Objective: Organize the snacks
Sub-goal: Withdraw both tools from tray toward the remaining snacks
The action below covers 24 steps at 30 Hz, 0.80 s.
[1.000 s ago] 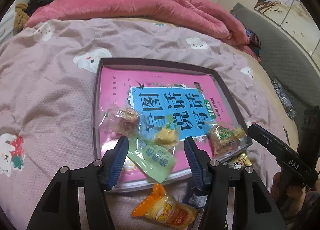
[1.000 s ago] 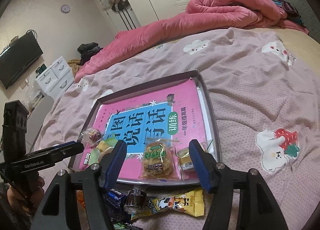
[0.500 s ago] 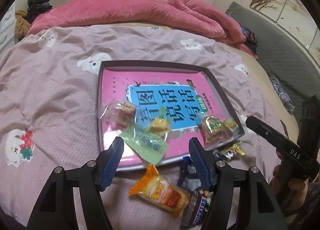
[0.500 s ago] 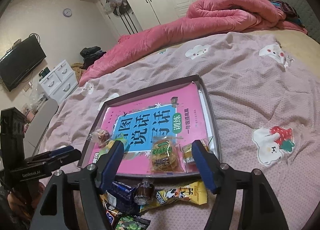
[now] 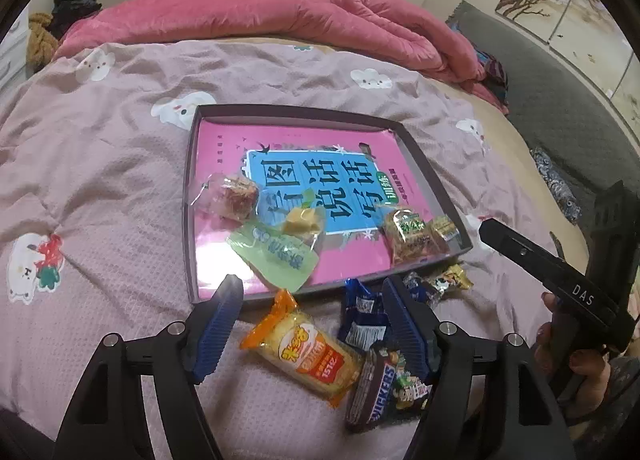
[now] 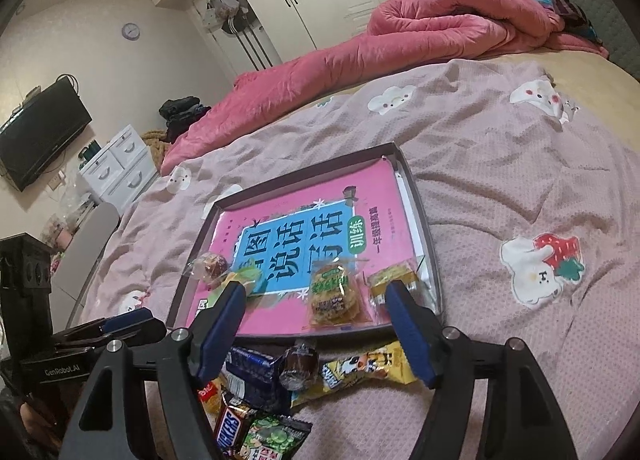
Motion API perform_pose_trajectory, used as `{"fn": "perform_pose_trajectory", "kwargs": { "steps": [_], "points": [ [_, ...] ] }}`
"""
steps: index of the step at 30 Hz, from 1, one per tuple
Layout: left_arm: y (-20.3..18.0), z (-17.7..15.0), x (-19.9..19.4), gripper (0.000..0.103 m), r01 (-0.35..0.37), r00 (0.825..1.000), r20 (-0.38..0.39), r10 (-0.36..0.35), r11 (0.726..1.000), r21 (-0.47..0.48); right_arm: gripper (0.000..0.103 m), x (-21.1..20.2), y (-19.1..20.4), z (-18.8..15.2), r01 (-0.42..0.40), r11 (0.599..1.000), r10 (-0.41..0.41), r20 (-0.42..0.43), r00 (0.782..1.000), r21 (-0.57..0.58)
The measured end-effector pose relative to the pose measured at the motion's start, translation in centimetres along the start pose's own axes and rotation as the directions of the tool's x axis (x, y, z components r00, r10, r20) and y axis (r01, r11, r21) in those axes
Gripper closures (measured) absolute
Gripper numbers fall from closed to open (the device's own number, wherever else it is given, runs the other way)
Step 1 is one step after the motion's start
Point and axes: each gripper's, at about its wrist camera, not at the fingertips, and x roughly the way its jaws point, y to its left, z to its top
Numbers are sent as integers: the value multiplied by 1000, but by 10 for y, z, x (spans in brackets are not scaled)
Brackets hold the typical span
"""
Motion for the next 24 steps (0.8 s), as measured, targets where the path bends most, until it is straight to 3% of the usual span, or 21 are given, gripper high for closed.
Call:
{"fn": "perform_pose_trajectory", "kwargs": {
  "steps": [24],
  "points": [
    [-9,-28,-2,29,-4,997,-79,10,998,69,31,-4,27,-41,13,998,-21,-128,992,-63]
  ]
}}
